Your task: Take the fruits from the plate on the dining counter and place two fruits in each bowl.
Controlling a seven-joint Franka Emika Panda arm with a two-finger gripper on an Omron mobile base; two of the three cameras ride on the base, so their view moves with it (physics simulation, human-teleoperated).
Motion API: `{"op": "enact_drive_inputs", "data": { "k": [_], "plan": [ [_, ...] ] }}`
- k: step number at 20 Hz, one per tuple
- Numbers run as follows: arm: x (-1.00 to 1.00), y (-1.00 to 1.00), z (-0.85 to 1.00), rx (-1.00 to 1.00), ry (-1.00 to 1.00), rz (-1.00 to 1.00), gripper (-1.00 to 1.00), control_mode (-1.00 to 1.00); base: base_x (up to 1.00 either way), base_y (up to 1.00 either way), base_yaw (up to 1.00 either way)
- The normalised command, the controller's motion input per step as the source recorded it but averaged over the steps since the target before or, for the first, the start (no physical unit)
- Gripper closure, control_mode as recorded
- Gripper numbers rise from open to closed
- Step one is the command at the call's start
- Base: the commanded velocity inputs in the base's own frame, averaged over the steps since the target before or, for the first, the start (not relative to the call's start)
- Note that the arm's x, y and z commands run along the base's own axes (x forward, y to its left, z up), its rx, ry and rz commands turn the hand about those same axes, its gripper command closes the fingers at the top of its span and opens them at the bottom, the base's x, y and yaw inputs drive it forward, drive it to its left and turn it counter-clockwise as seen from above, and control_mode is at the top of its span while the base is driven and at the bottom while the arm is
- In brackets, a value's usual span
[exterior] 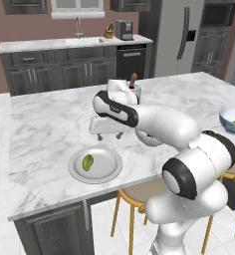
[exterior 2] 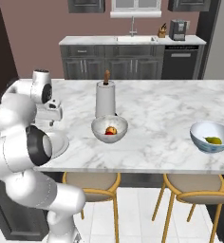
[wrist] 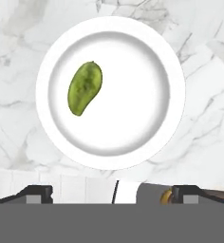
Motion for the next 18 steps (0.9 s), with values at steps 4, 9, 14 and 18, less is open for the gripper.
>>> {"op": "enact_drive_inputs", "data": {
  "k": [4,9,14,18],
  "plan": [
    [0.95,0.13,-0.41,0.0,0.26,-0.07,-1.0,-1.0,0.0,0.0,0.0],
    [0.37,0.25,-0.55,-0.01,0.04,-0.06,-1.0,-1.0,0.0,0.0,0.0],
    [-0.61,0.05,-0.22,-0.01,-0.14,-0.05,-1.0,-1.0,0.0,0.0,0.0],
    [-0.62,0.0,-0.26,0.0,-0.25,-0.08,-1.0,-1.0,0.0,0.0,0.0]
  ]
}}
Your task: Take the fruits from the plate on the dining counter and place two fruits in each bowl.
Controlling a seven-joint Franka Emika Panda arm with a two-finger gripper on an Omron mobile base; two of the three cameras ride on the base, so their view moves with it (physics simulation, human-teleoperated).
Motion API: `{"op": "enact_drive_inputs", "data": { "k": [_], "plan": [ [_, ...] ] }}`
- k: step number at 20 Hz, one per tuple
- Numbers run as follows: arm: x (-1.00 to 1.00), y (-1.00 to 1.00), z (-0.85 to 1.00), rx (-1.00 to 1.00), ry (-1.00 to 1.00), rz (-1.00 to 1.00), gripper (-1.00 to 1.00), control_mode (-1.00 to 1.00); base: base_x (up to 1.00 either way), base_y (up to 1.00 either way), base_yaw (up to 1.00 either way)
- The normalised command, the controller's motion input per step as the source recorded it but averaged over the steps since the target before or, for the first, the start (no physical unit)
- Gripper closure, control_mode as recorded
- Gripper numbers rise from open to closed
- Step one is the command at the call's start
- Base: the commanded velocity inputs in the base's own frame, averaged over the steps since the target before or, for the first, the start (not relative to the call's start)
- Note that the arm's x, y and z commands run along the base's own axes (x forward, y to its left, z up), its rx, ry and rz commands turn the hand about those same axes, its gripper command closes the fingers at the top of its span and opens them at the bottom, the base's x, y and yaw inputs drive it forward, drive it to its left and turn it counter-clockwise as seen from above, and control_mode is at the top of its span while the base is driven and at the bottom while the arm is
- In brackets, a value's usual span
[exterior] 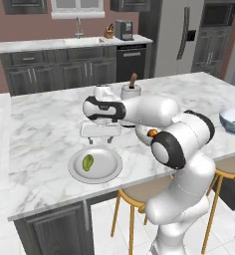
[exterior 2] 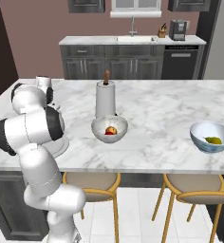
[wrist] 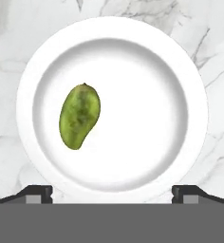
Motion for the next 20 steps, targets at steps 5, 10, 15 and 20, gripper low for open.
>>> {"op": "enact_drive_inputs", "data": {
  "k": [5,10,15,20],
  "plan": [
    [0.05,0.17,-0.37,0.0,-0.19,-0.18,-1.0,-1.0,0.0,0.0,0.0],
    [0.34,0.37,-0.06,-0.01,-0.03,-0.2,-1.0,-1.0,0.0,0.0,0.0],
    [0.16,0.25,-0.17,-0.1,0.14,-0.02,-1.0,-1.0,0.0,0.0,0.0],
    [0.03,0.0,-0.33,0.0,0.0,0.18,-1.0,-1.0,0.0,0.0,0.0]
  ]
}}
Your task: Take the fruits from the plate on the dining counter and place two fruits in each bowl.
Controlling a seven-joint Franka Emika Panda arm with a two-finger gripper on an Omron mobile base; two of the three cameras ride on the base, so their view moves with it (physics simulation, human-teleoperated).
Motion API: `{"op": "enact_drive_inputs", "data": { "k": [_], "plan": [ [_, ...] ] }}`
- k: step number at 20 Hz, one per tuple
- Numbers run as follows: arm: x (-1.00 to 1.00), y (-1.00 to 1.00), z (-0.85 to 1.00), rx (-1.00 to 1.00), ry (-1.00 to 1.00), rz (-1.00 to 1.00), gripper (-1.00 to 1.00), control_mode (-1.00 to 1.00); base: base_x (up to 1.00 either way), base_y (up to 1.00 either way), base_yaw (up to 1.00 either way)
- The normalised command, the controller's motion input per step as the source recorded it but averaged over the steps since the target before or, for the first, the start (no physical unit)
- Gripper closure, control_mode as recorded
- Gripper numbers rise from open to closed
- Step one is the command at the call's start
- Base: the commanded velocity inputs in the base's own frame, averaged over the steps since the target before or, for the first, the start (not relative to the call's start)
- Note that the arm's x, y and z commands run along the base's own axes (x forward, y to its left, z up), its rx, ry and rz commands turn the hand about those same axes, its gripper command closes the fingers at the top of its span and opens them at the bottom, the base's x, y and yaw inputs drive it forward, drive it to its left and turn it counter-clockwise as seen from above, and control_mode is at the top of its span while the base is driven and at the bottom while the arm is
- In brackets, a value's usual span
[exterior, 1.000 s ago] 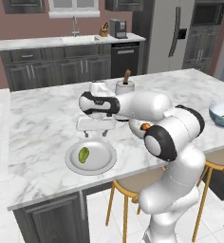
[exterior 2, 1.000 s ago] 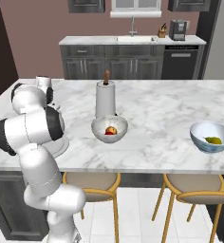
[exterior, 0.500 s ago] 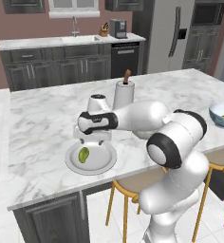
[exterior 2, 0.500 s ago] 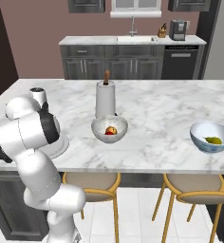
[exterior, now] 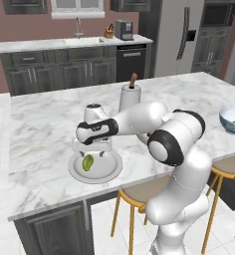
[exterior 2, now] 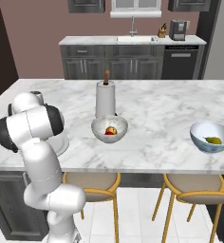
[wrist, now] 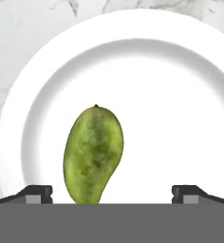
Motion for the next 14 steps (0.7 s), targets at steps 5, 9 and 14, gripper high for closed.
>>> {"op": "enact_drive_inputs", "data": {
  "k": [5,9,14],
  "plan": [
    [0.32,0.0,-0.1,0.0,0.0,0.26,-1.0,-1.0,0.0,0.0,0.0],
    [-0.06,0.0,0.0,0.0,0.0,0.12,-1.0,-1.0,0.0,0.0,0.0],
    [-0.38,0.01,-0.05,0.0,0.0,0.0,-1.0,-1.0,0.0,0.0,0.0]
  ]
}}
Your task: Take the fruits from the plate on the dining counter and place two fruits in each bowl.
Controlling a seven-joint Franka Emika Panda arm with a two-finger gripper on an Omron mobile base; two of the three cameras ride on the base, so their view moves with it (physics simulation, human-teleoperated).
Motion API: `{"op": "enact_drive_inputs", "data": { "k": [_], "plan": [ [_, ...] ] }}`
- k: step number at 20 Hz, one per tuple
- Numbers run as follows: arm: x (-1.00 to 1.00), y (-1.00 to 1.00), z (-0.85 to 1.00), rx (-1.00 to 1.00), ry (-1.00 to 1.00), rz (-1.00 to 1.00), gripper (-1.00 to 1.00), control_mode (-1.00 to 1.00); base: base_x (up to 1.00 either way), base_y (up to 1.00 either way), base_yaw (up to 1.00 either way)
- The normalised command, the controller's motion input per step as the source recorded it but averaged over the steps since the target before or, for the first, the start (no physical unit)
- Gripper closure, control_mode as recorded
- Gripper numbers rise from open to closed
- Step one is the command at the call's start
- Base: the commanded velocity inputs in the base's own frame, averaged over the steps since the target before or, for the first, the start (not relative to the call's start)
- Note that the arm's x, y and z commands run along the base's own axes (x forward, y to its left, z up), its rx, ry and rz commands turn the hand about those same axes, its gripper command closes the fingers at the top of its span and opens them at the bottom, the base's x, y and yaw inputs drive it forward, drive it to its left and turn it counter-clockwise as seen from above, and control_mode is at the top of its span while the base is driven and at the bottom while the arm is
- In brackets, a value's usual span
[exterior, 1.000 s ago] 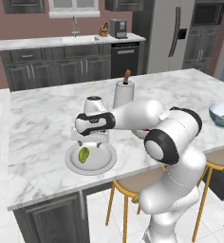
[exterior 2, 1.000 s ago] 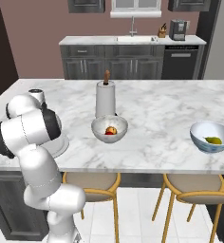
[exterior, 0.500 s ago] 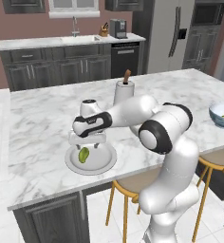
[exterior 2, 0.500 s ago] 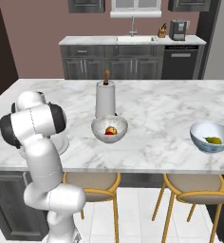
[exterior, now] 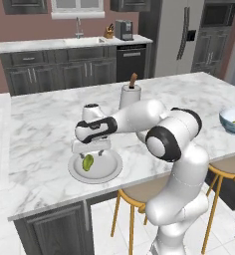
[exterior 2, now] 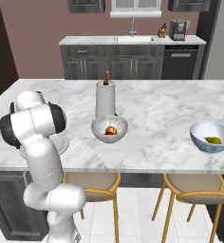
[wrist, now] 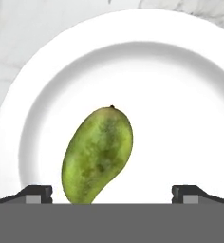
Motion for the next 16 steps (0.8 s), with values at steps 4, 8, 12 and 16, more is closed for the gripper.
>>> {"op": "enact_drive_inputs", "data": {
  "k": [4,8,12,16],
  "plan": [
    [-0.31,0.0,-0.09,0.0,-0.01,0.0,-1.0,-1.0,0.0,0.0,0.0],
    [0.14,0.1,-0.17,0.0,-0.01,0.0,-1.0,-1.0,0.0,0.0,0.0],
    [0.09,0.05,-0.16,0.0,0.0,0.0,-1.0,-1.0,0.0,0.0,0.0],
    [-0.04,0.04,-0.17,0.0,0.0,0.0,-1.0,-1.0,0.0,0.0,0.0]
  ]
}}
